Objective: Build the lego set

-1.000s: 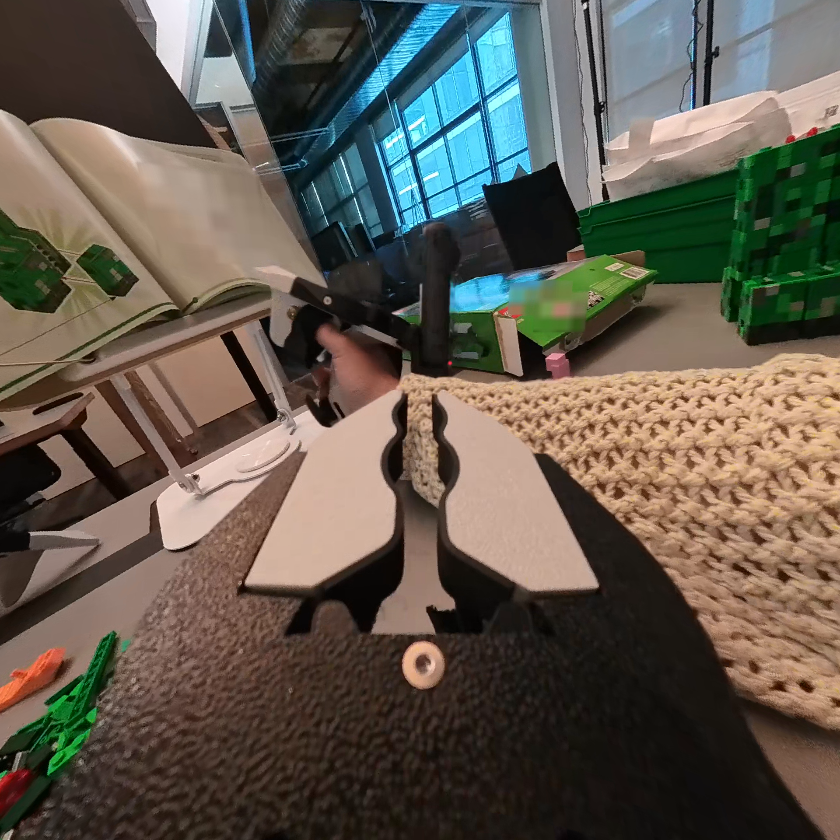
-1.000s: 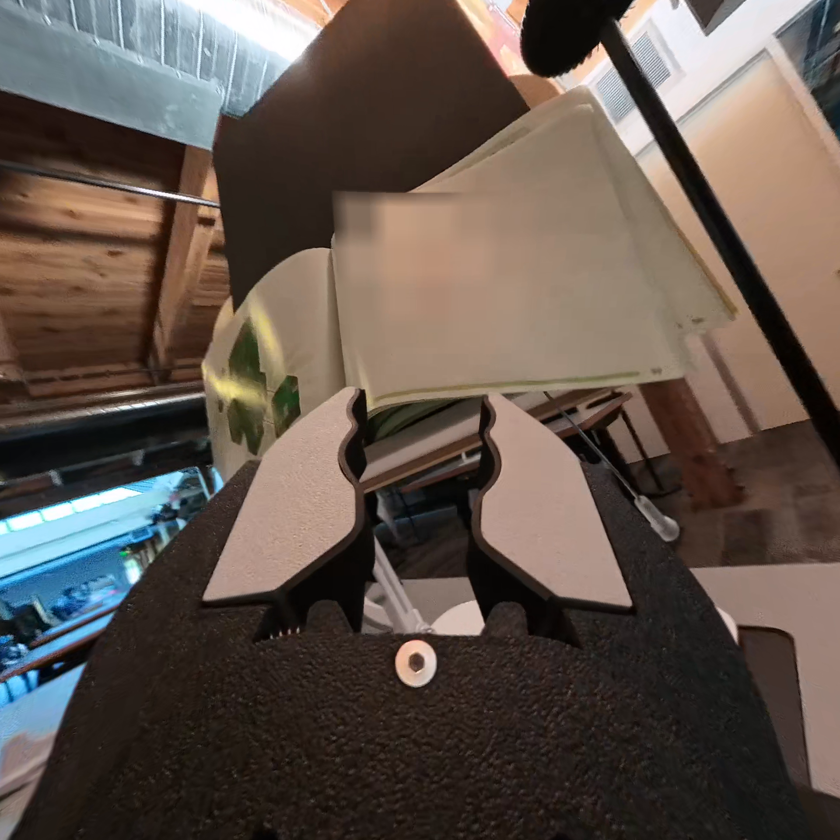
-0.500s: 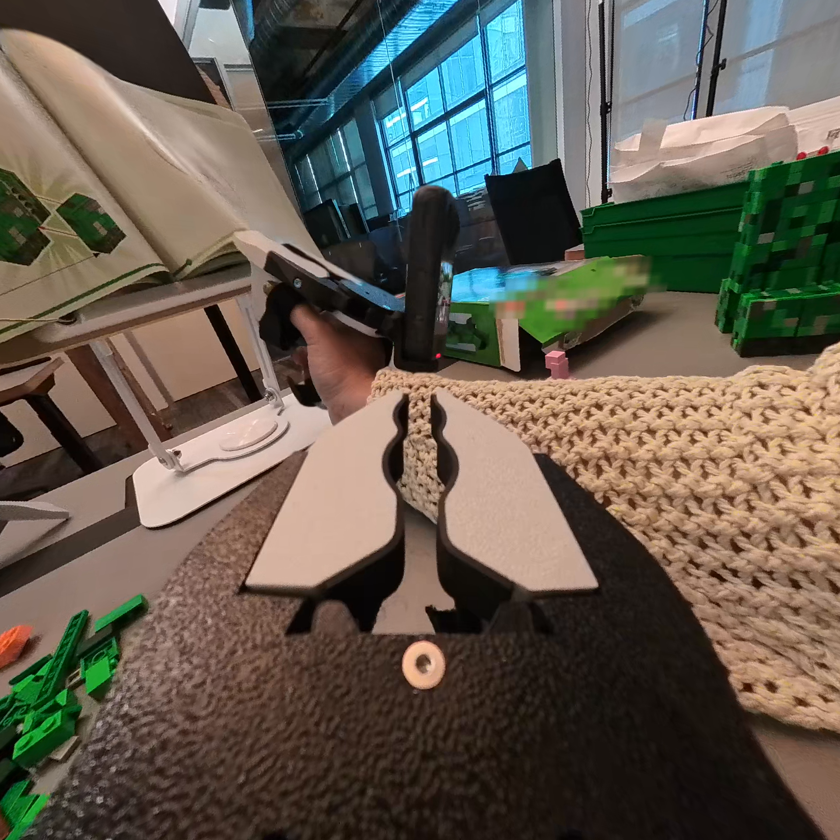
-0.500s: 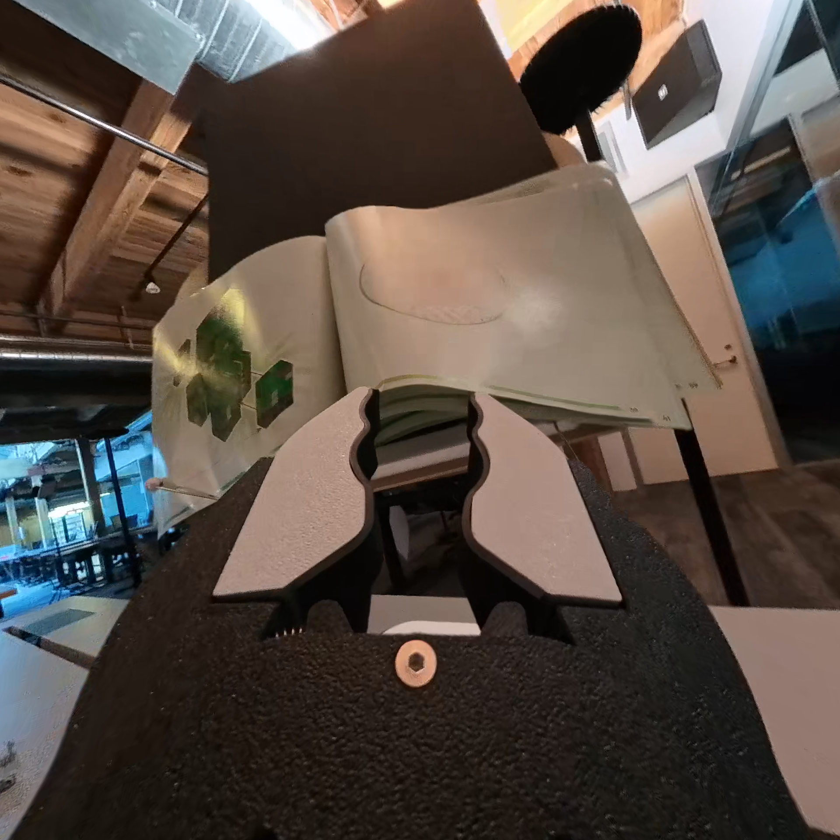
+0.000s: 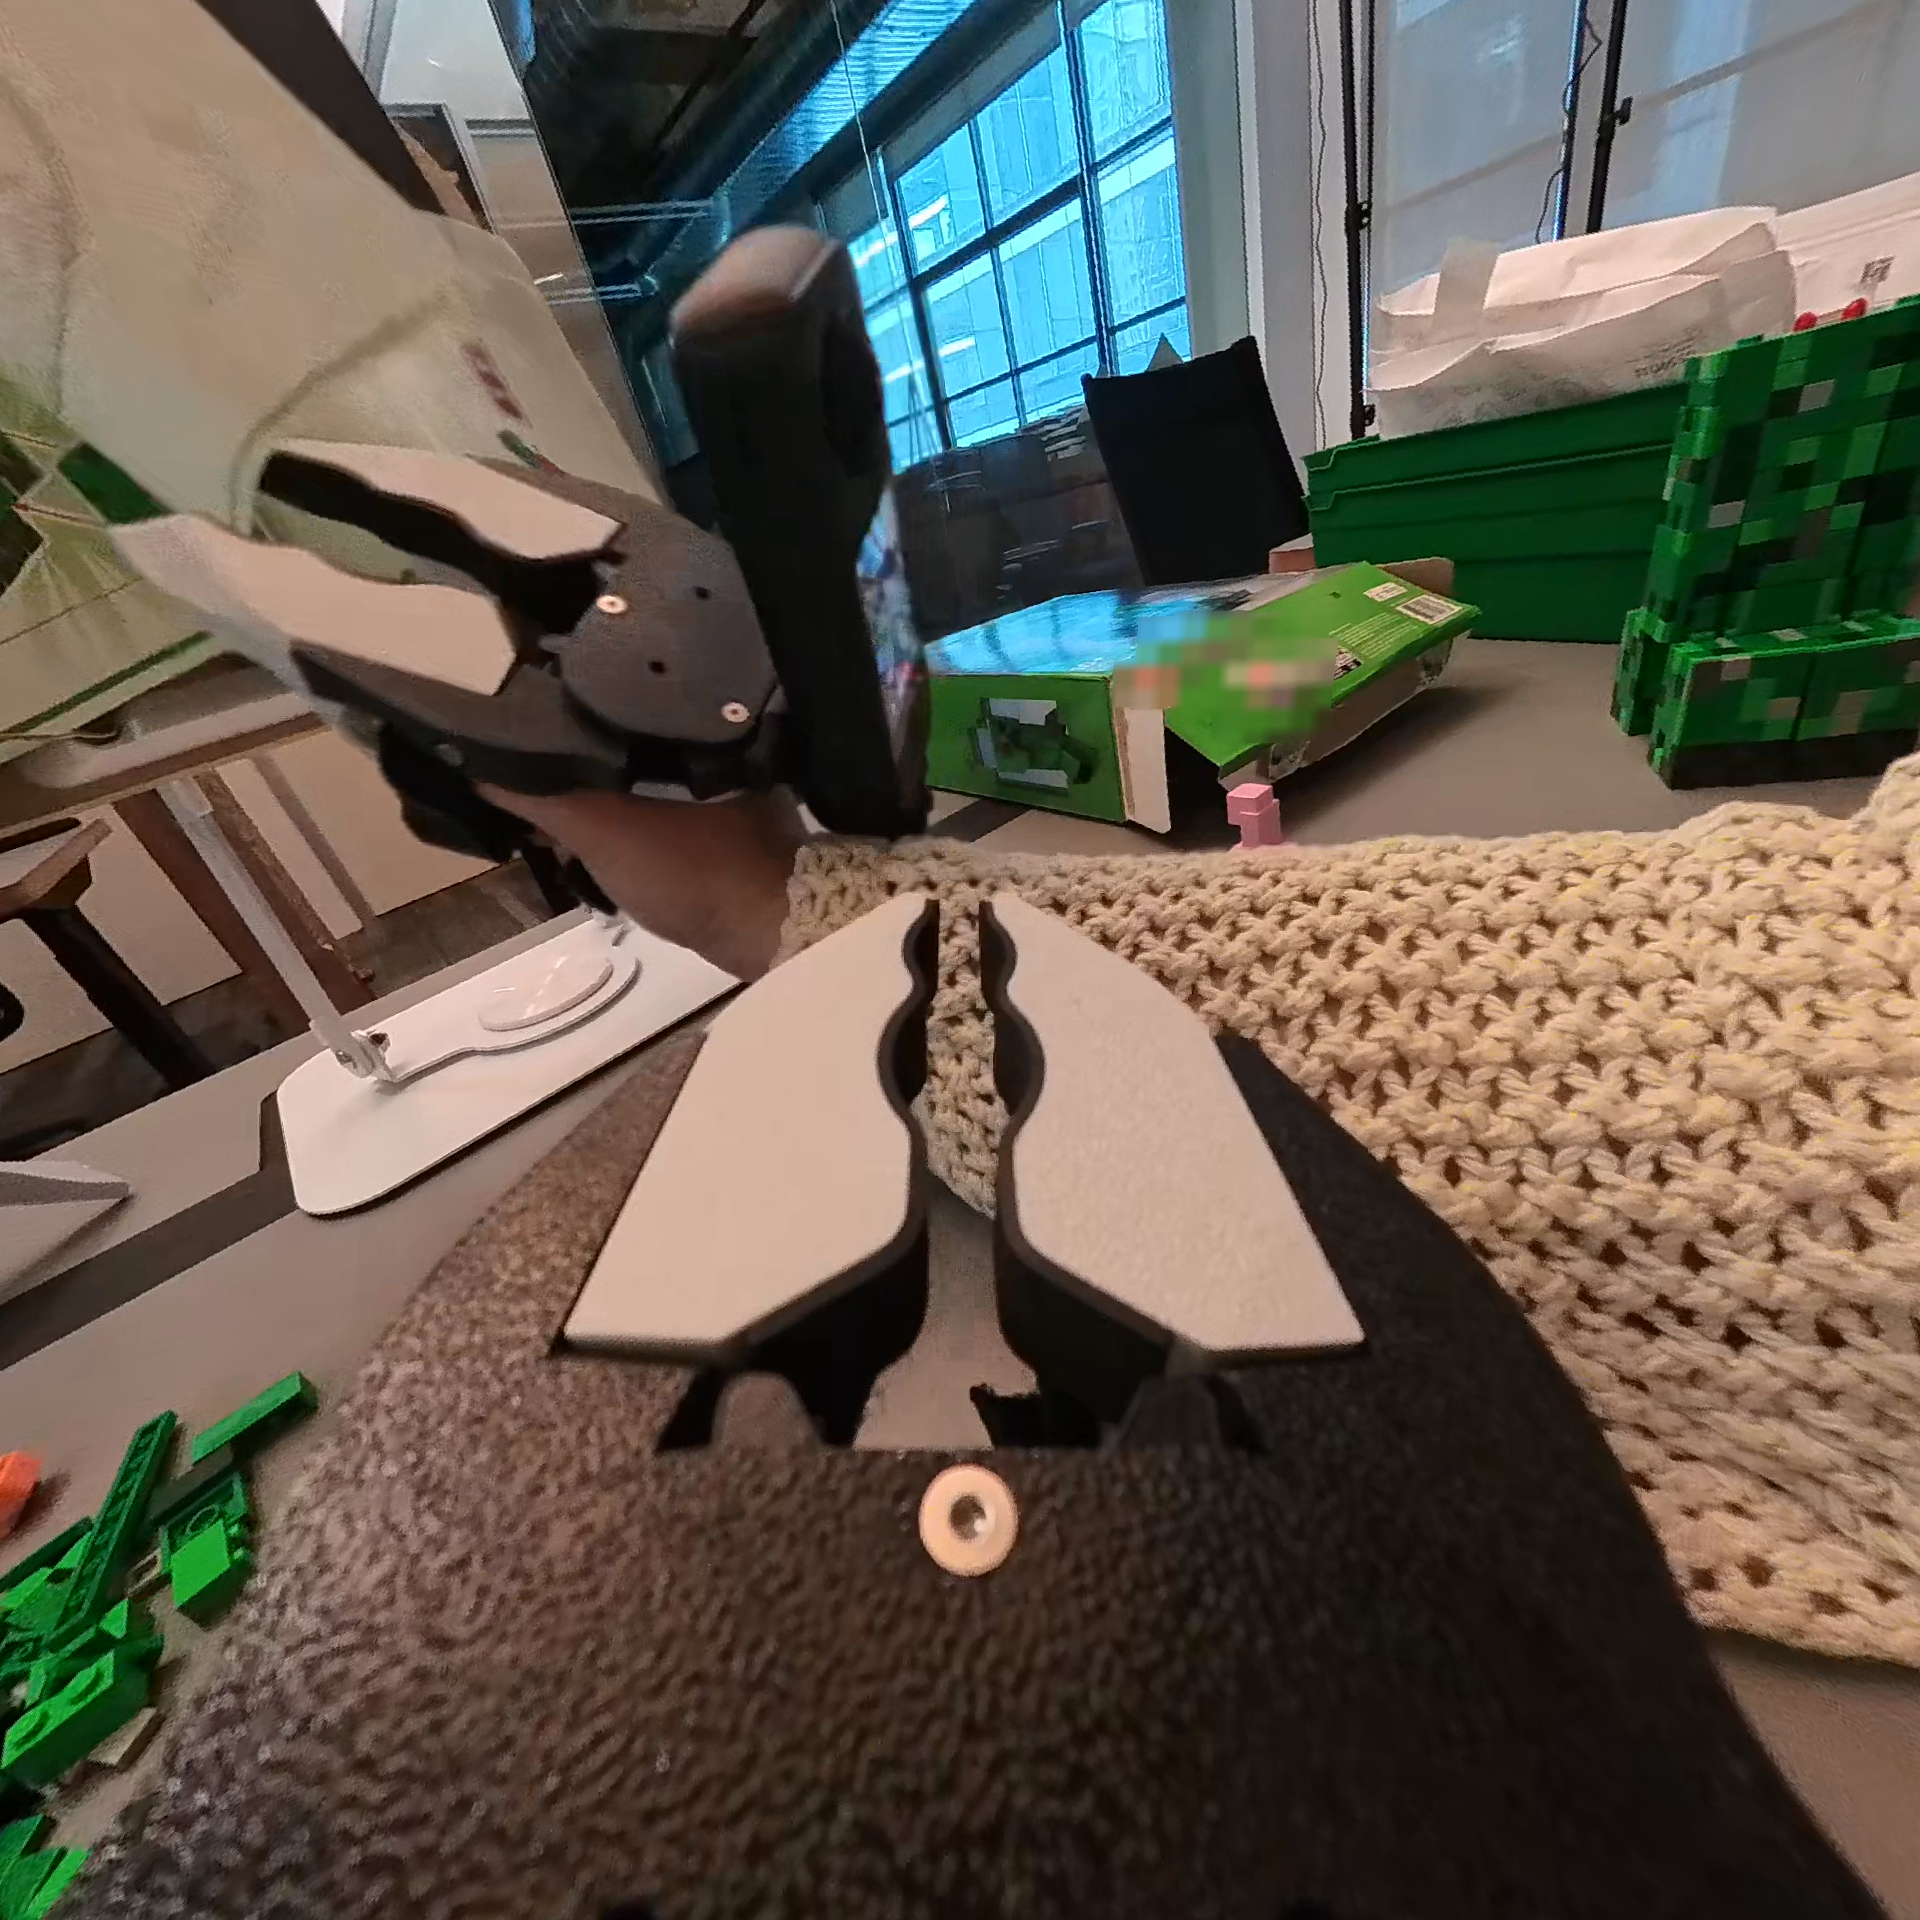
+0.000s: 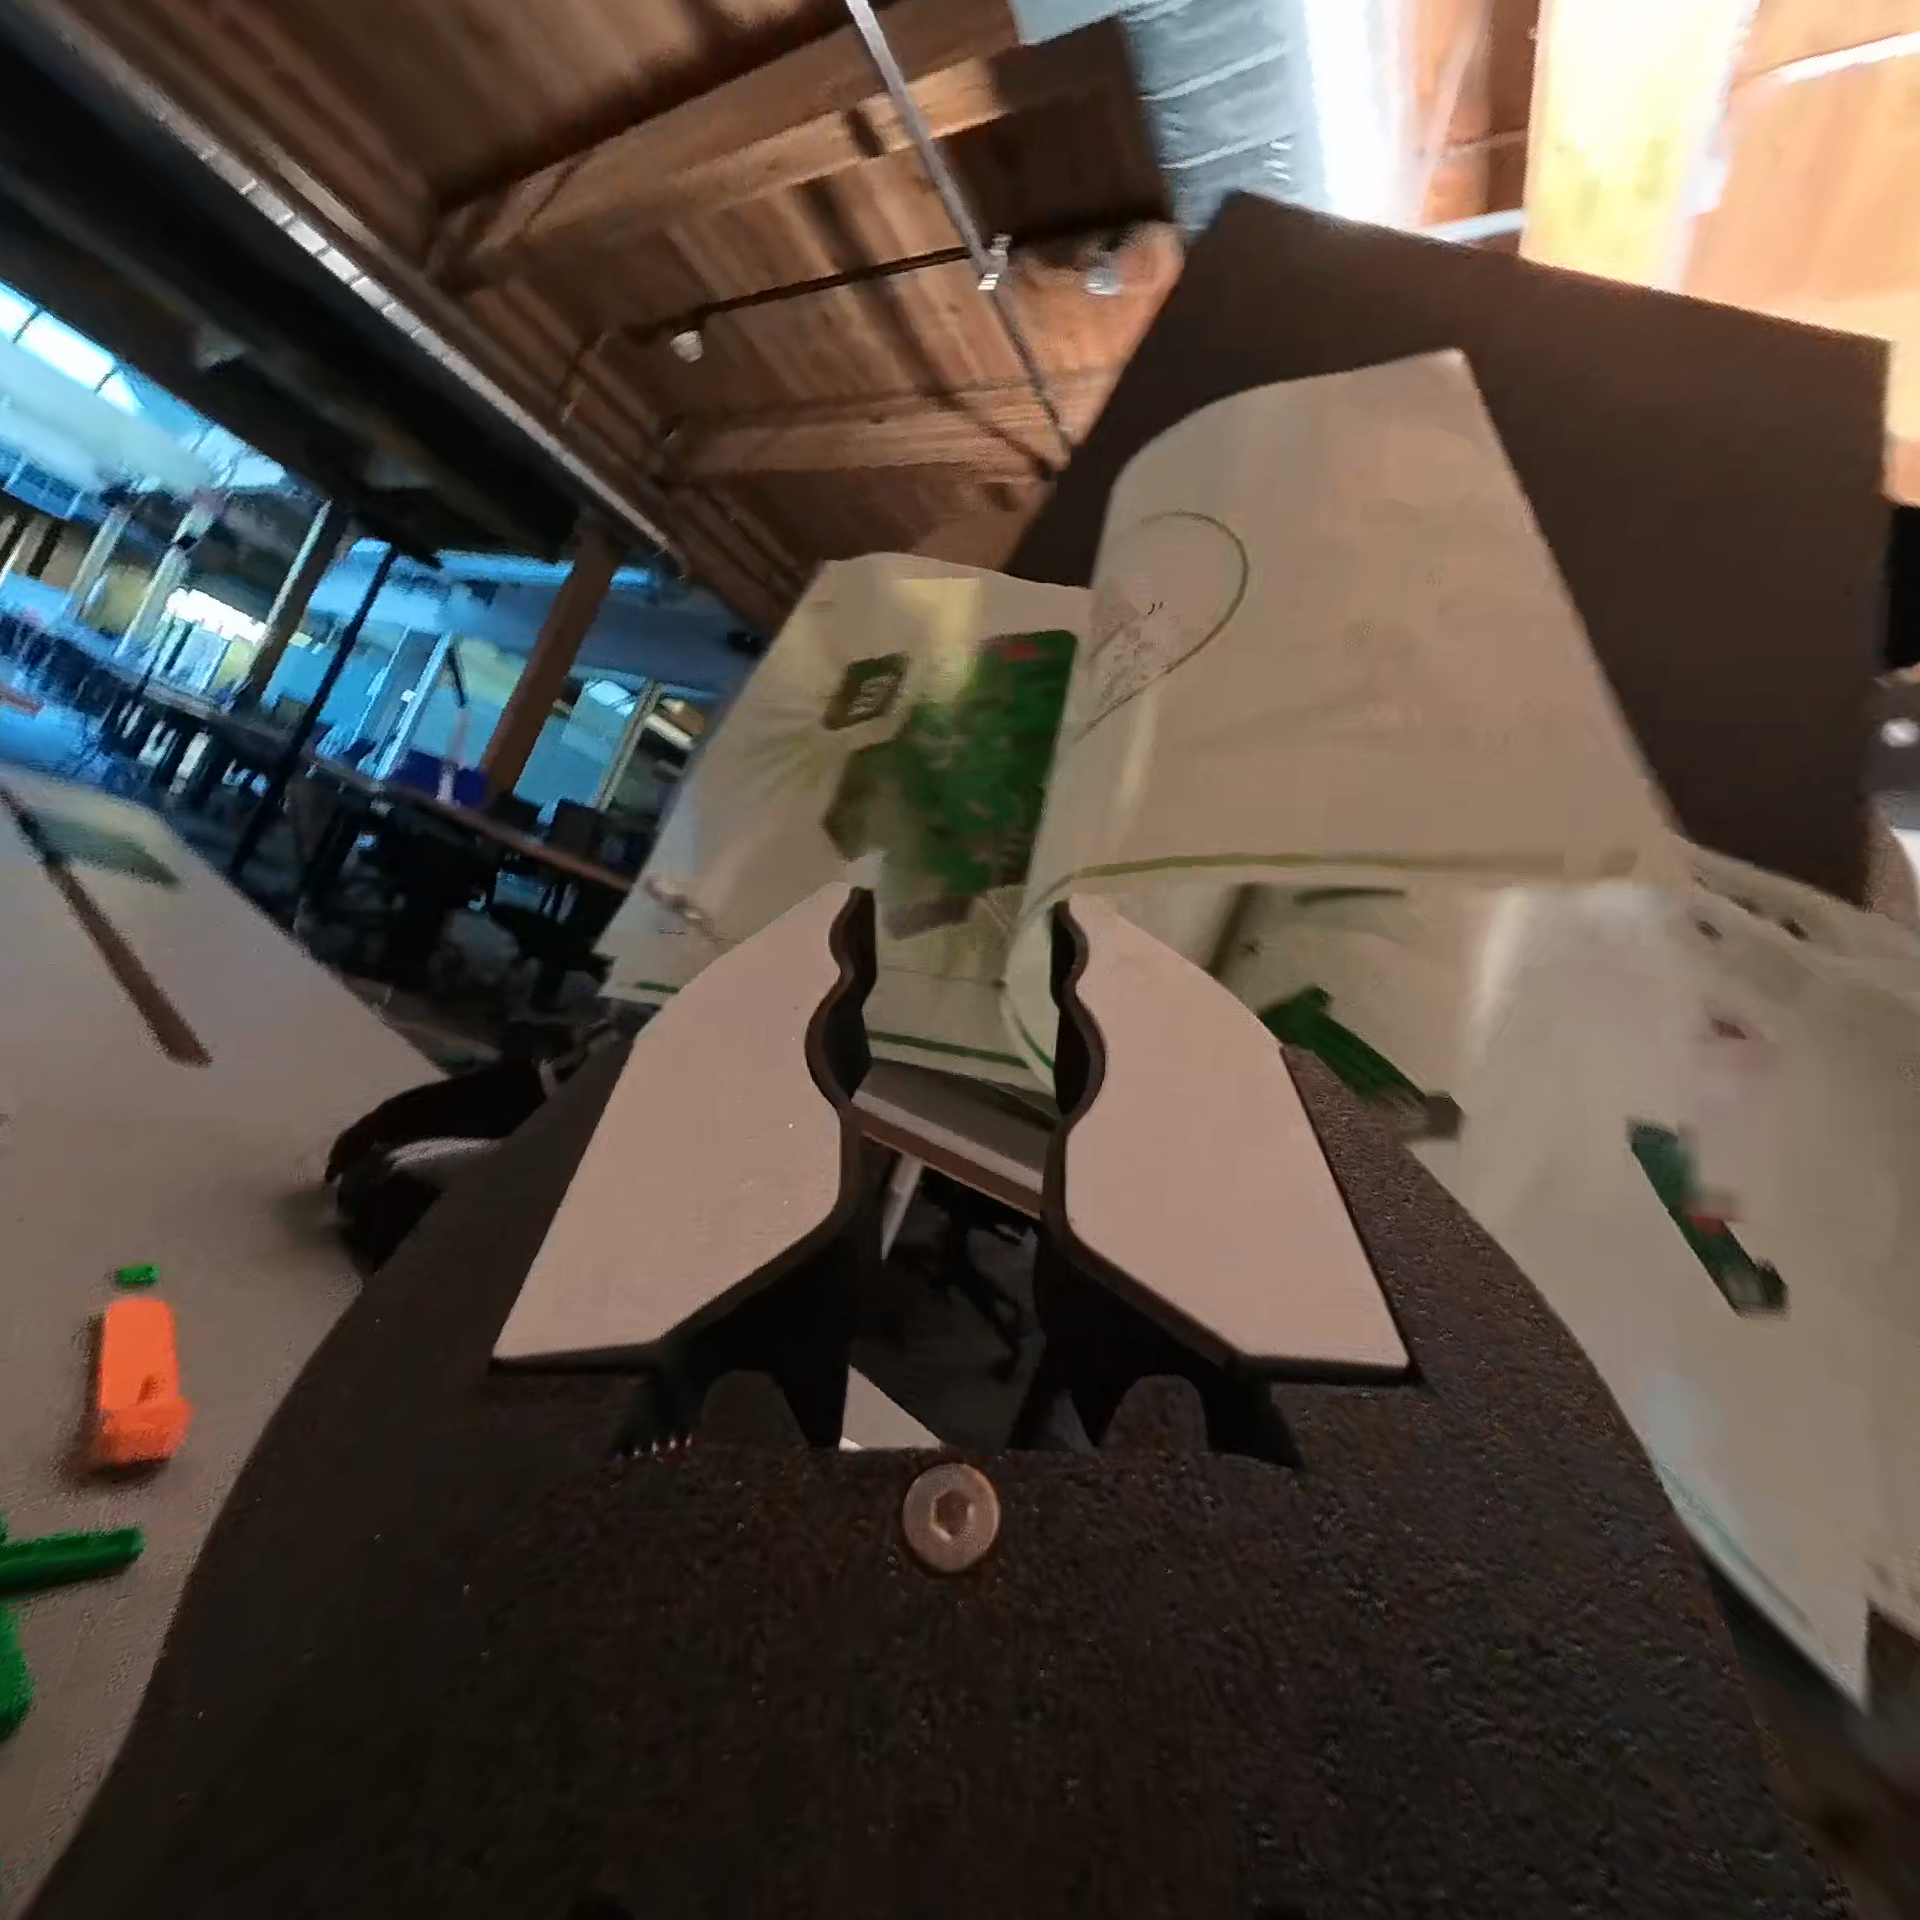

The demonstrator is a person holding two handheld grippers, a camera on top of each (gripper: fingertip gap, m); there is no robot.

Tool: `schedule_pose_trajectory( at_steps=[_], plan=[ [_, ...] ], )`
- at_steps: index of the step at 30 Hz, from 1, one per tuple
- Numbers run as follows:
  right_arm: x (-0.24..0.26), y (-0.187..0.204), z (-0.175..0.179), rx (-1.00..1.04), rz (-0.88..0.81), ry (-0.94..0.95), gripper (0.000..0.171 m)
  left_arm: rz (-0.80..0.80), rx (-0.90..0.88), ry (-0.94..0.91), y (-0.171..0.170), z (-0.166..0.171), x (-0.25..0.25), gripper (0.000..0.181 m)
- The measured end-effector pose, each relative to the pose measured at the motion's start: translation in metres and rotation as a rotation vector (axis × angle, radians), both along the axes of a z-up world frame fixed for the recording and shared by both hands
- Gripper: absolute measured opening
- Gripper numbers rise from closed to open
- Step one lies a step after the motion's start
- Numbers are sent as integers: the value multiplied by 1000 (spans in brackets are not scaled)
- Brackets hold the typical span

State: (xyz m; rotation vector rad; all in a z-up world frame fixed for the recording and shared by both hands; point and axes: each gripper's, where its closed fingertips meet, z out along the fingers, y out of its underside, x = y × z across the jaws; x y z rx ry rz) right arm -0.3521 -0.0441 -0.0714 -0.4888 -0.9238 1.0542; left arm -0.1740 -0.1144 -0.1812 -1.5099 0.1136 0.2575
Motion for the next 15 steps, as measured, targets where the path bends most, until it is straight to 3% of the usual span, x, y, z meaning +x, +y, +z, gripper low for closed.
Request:
schedule_pose_trajectory(
  at_steps=[6, 15],
  plan=[
    [-17, -29, -9, 191, -4, -122, 32, -1, 1, -5, 0, 0, 0, 5],
    [-23, -35, -16, 185, 51, -167, 32, -3, 0, -8, 0, 0, 0, 4]
  ],
)
